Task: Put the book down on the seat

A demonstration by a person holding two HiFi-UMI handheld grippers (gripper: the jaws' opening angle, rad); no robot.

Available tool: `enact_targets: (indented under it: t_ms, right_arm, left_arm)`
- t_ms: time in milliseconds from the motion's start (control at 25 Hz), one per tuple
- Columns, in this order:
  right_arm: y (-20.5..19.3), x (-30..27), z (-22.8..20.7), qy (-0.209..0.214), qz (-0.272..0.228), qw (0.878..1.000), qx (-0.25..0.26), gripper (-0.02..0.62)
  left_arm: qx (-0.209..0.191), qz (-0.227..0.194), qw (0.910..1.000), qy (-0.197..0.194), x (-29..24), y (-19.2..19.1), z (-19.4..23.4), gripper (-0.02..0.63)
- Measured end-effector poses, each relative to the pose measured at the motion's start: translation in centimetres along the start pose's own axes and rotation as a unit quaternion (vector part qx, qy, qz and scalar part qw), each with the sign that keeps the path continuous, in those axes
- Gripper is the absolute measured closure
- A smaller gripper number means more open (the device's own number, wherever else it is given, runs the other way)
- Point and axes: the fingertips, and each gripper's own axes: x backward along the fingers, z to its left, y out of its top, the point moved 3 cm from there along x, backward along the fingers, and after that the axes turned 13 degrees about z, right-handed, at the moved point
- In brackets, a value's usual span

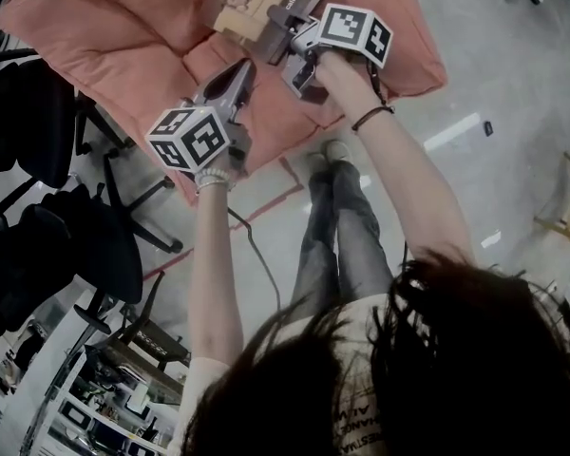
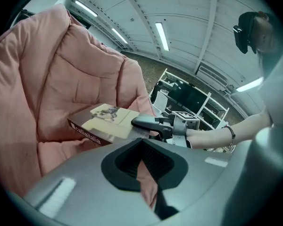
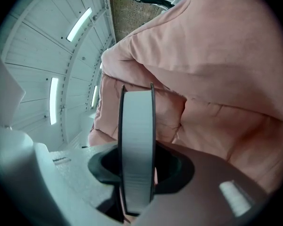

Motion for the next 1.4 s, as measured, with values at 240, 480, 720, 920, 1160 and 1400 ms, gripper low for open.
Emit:
enact_targets:
  t_ms: [240,480,720,920,1160,1400]
  right_arm:
    - [0.1,-0.5,-0.4,-0.016,-0.007,1.000,0.022,0.448]
    - [0.1,-0.8,-1.0,-0.012,-0.018,0.999,0.023,0.448]
    - [-0.1,-1.1,-1.5,-0.019,-0.028,0.999,0.019,0.446]
    - [-0.2,-0.9,-2.7,-0.042,-0.030,0.999,0.007,0.445]
    - [-0.5,-1.5,-3.9,-0.085,-0.032,0.996,0.016,0.426]
    - [-1.5,-0.5,-5.7,-0.132,-0.017,0.991,0.026,0.394]
  left_arm:
    - [0.005,0.011,0.9999,-0.011,-0.8,-0.3,0.6,0.606]
    - [0.015,0.020,0.9993,-0.030,-1.6,-0.5,0.5,0.606]
    - [0.021,0.026,0.9988,-0.035,-1.5,-1.0,1.1,0.606]
    - [0.025,0.026,0.9986,-0.039,-1.5,-1.2,1.0,0.606]
    - [0.029,0.027,0.9985,-0.038,-1.3,-1.6,1.9,0.606]
    - [0.028,0.028,0.9986,-0.036,-1.4,-2.5,1.4,0.606]
